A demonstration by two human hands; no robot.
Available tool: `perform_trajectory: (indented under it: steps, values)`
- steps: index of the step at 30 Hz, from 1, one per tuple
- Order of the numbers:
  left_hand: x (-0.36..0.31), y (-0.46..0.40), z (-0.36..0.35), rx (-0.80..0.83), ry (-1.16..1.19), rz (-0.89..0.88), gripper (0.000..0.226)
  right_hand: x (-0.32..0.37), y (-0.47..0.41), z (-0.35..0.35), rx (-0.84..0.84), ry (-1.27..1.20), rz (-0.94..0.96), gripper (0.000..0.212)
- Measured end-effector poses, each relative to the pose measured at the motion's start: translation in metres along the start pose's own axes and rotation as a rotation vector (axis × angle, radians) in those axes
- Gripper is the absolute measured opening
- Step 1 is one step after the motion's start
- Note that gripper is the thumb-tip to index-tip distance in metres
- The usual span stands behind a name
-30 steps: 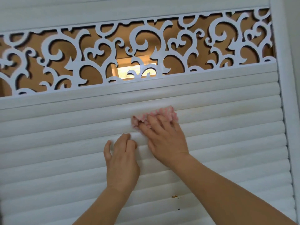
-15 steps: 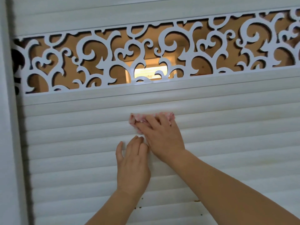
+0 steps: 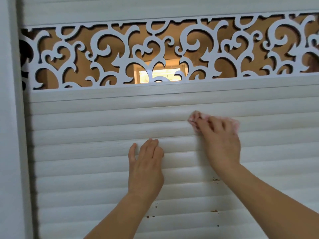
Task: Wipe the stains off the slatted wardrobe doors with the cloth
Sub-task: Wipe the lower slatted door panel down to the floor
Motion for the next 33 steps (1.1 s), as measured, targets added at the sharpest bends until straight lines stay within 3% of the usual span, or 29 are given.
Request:
perform_trajectory:
  steps: [6,11,14,17,22,26,30,33]
  values:
    - [0.004,-0.001,0.000,0.011,-0.077,-0.017,0.042,0.085,-0.009,-0.018,-0.040,-0.139,0.363,0.045]
    - [0.007,-0.005,0.002,-0.048,-0.095,-0.025,0.038,0.096,-0.025,-0.022,0.025,-0.176,0.620,0.061]
    - [0.008,-0.007,0.003,-0.055,-0.097,-0.054,0.033,0.075,-0.037,-0.015,-0.028,-0.145,0.522,0.061]
    - [0.009,-0.010,0.004,-0.048,-0.089,-0.072,0.041,0.039,-0.049,-0.003,-0.074,-0.090,0.354,0.047]
    - [0.010,-0.010,0.004,-0.006,-0.088,-0.080,0.047,-0.034,-0.044,0.007,-0.041,-0.004,0.114,0.046]
    - [0.010,-0.012,0.006,-0.012,-0.058,-0.063,0.050,-0.026,-0.042,0.009,-0.045,-0.069,-0.128,0.038]
    - [0.009,-0.019,0.009,-0.043,-0.064,-0.054,0.041,0.035,-0.049,0.001,-0.038,-0.098,0.237,0.039]
    - [0.007,-0.025,0.011,-0.063,-0.068,-0.056,0.035,0.053,-0.061,-0.001,-0.013,-0.118,0.399,0.040]
Point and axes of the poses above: each hand's wrist, its own y-axis away from the middle knuckle, its own z-axis out of the back of the hand, x = y × z, the point moved 3 cm from there along -y, towards the middle knuckle, and after that the axes turned 3 degrees about -z, right-handed, at the moved point
